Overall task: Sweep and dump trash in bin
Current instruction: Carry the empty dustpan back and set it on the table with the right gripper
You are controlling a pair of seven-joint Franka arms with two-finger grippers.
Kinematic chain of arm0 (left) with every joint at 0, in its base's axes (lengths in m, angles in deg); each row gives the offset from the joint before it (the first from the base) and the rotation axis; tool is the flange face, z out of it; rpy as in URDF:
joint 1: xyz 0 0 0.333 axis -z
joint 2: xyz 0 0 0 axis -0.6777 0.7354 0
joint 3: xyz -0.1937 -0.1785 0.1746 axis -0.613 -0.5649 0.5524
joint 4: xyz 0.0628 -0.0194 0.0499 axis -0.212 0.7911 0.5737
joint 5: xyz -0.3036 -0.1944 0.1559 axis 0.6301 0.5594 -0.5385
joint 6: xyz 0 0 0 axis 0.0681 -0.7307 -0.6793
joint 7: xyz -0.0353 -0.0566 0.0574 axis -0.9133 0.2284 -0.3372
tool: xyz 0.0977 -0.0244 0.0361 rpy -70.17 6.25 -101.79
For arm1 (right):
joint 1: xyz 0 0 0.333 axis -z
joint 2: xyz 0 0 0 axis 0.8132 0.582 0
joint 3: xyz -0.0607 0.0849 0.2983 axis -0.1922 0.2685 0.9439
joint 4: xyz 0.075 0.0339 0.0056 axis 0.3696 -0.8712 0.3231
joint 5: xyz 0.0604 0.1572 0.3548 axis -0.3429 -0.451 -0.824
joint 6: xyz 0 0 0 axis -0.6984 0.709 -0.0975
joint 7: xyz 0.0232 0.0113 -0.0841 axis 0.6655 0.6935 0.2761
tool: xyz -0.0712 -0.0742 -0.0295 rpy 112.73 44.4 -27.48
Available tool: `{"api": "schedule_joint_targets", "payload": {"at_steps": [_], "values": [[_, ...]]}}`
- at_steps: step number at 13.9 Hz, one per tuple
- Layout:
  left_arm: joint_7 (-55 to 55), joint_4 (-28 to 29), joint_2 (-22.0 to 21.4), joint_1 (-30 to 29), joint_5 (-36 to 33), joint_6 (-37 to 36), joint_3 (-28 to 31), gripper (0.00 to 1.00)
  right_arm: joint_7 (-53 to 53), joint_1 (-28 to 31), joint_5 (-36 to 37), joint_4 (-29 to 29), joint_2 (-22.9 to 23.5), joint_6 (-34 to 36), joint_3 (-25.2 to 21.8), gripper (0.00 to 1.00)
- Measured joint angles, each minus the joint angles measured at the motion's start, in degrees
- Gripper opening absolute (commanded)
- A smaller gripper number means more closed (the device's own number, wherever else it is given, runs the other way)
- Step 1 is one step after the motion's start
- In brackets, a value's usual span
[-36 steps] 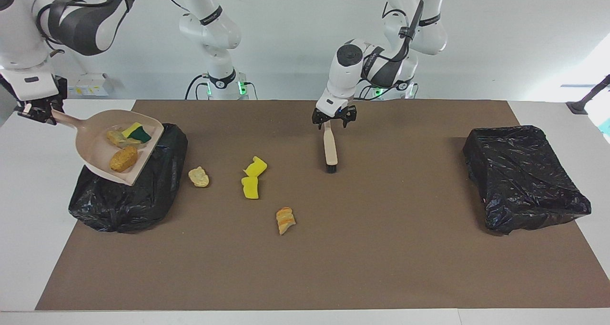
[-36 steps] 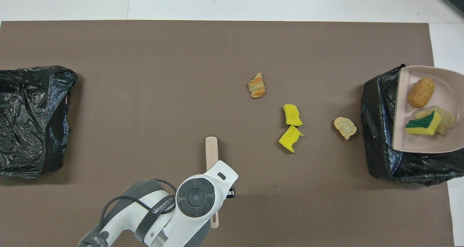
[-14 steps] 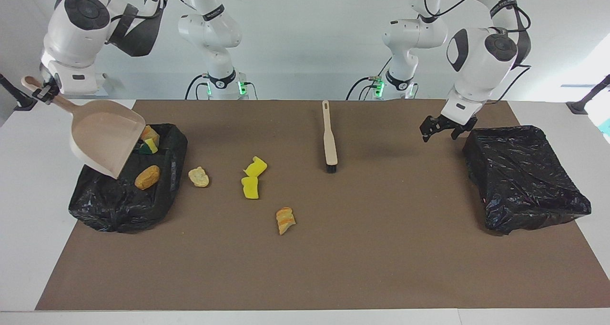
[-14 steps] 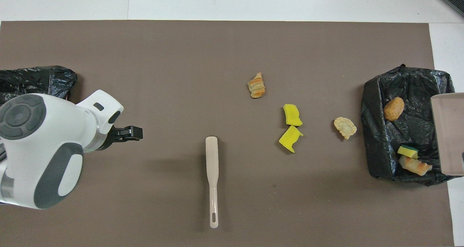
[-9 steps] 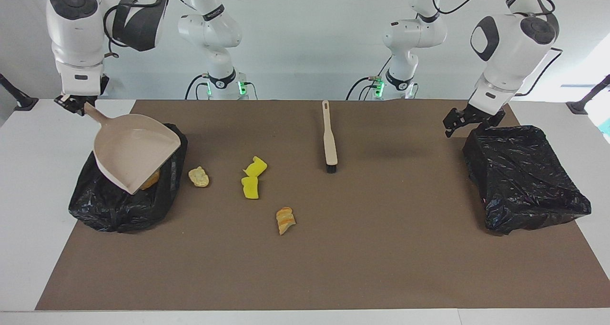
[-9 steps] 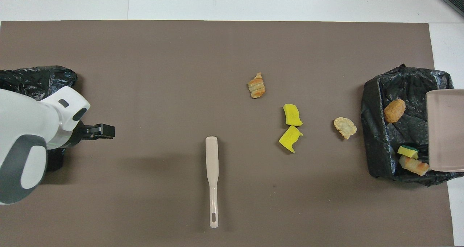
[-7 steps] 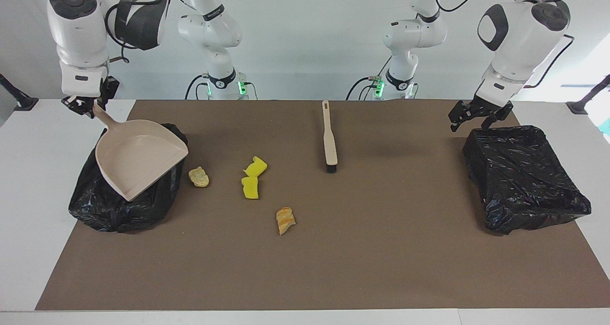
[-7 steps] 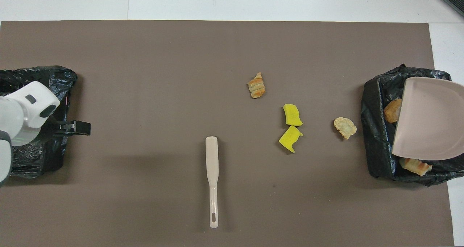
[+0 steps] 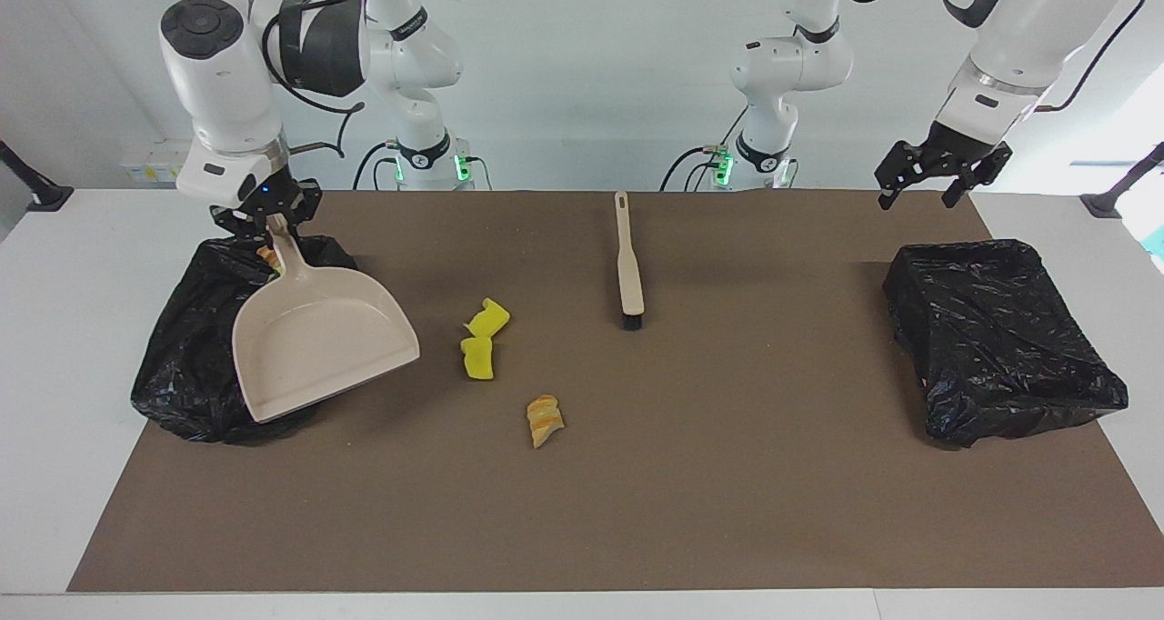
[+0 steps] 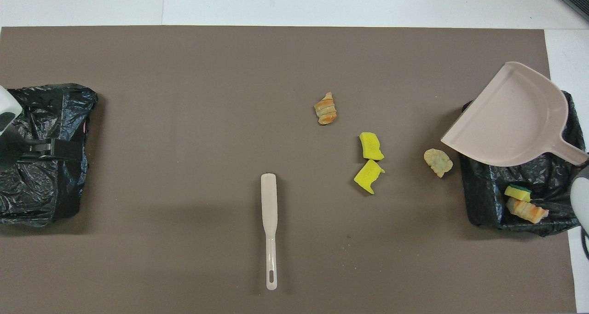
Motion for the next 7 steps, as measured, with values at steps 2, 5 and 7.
{"api": "schedule_joint_targets", "payload": {"at_steps": [2, 5, 7], "values": [[0.0, -1.33, -0.04, 0.0, 0.0, -1.45, -0.19, 1.0, -10.12, -4.15, -3.7, 1.49, 2.72, -0.46, 0.15, 0.0], [0.05, -1.81, -0.41, 0.0, 0.0, -1.69, -0.14, 1.0, -23.09, -10.54, -8.9, 4.26, 7.75, -3.05, 0.25, 0.0], [0.05, -1.81, -0.7, -0.01, 0.0, -1.69, 0.12, 1.0, -31.34, -15.2, -11.72, 5.87, 11.09, -5.75, 0.26, 0.0]]}}
